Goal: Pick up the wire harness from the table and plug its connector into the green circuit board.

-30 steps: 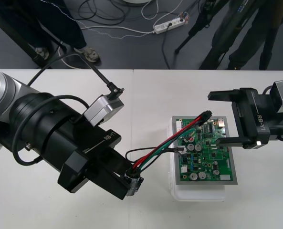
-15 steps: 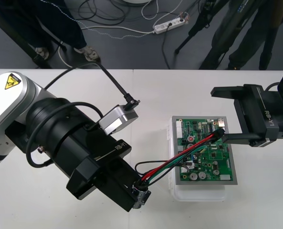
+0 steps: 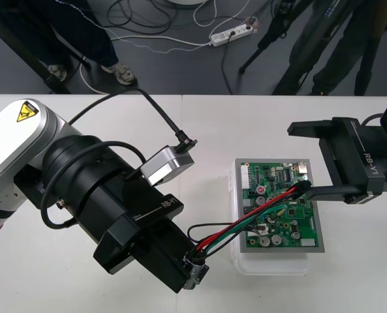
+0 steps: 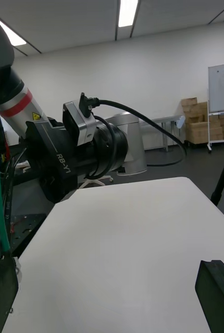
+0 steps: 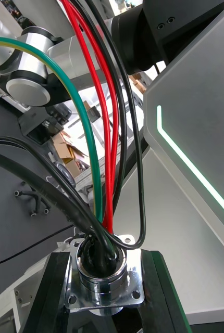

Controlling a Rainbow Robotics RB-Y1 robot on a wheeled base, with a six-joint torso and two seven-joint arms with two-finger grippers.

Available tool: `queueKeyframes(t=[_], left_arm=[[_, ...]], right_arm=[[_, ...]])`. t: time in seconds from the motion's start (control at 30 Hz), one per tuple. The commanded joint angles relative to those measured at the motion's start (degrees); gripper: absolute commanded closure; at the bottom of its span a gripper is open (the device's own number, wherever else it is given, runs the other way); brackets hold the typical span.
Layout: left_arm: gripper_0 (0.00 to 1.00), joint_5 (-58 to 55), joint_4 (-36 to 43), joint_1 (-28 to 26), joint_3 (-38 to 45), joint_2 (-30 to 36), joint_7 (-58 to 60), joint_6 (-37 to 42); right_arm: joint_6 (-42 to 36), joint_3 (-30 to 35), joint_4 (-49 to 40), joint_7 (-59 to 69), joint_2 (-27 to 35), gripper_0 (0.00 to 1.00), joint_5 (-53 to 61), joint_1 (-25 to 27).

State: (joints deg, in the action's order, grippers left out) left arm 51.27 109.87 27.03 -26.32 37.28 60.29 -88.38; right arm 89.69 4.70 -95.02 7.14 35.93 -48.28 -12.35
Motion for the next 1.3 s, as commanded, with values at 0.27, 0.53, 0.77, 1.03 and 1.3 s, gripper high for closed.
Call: queueKeyframes(t=[0.27,0.53,0.77,1.03,1.3], left_arm=[[1.0,-1.26,0.43,2.15,-1.01,1.48,2.38,-1.62],[1.0,-1.43,0.43,2.15,-1.01,1.21,2.38,-1.62],[1.0,-1.87,0.43,2.15,-1.01,0.69,2.38,-1.62],[1.0,-2.05,0.43,2.15,-1.01,0.33,2.64,-1.62],[1.0,-2.14,0.43,2.06,-1.01,-0.02,2.56,-1.62]], right_arm=[[0.31,-4.96,-0.51,2.26,4.85,0.0,6.79,-1.36],[0.31,-7.42,-0.51,2.88,4.76,0.0,11.63,-1.8],[0.31,-11.11,-0.51,3.41,4.58,0.0,15.41,-2.24],[0.31,-11.47,-0.6,4.37,3.79,0.0,16.29,-3.12],[0.31,-13.49,-1.22,5.34,3.88,0.0,19.98,-3.47]])
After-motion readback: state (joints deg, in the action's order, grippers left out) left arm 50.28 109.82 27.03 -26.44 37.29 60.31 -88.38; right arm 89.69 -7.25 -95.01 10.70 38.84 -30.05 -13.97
